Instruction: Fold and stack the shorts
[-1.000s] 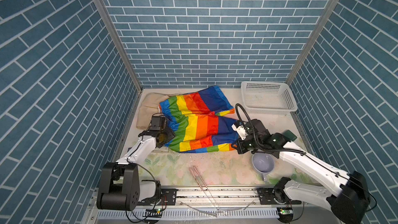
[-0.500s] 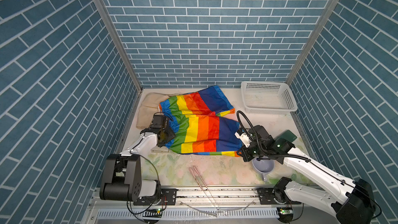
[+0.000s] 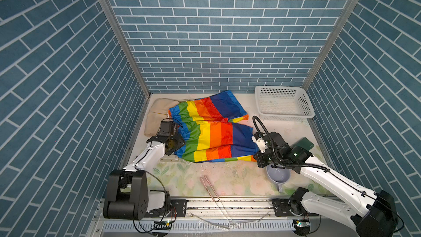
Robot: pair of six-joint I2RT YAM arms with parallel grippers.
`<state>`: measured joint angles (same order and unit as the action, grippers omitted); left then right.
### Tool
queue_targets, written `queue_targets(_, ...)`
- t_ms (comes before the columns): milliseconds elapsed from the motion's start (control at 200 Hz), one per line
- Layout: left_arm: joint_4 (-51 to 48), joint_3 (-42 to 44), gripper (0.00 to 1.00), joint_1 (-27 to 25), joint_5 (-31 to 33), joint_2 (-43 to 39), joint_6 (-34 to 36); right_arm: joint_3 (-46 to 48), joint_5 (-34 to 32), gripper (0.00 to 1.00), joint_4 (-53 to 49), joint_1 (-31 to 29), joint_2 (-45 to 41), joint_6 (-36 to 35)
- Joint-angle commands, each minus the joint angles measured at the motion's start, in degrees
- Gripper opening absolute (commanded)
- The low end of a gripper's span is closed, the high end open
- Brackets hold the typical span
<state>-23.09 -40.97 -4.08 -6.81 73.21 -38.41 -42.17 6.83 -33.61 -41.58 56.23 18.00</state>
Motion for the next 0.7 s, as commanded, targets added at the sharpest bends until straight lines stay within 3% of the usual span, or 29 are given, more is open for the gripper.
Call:
queue_targets(0, -2.72, -2.31, 0.71, -0.48, -0.48, -4.07, -0.83, -3.07, -0.33, 0.00, 1.43, 1.06, -3.60, 1.25)
queue_targets(215, -6.08, -10.19, 0.72, -3.14, 0.52, -5.34, -0.66, 0.51, 6.93, 0.00, -2.35, 1.16, -3.48, 5.36)
queue_targets(315, -6.09, -13.58, 0.72, -4.95, 0.77, -3.12, -0.57, 2.79, 9.61, 0.16, -3.47, 1.14, -3.92, 7.61)
queue_targets(385, -6.02, -15.69, 0.73, -6.72, 1.82, -0.95, -0.26, 2.42, 6.29, 0.30, -5.96, 1.15, -4.84, 8.47)
queue_targets(465, -5.73, -18.18, 0.73, -8.31, 1.77, 2.22, -0.17, 0.64, 1.30, 0.36, -8.36, 1.24, -7.23, 8.31)
queue_targets(595, -4.74, -21.73, 0.73, -11.31, 1.92, 7.45, 0.40, -4.63, -9.77, 0.40, -10.68, 2.09, -9.02, 6.36)
queue_targets(695, -3.82, -24.60, 0.73, -13.79, 1.83, 12.73, 0.38, -7.68, -13.04, 0.39, -6.69, 4.16, -5.57, 4.91)
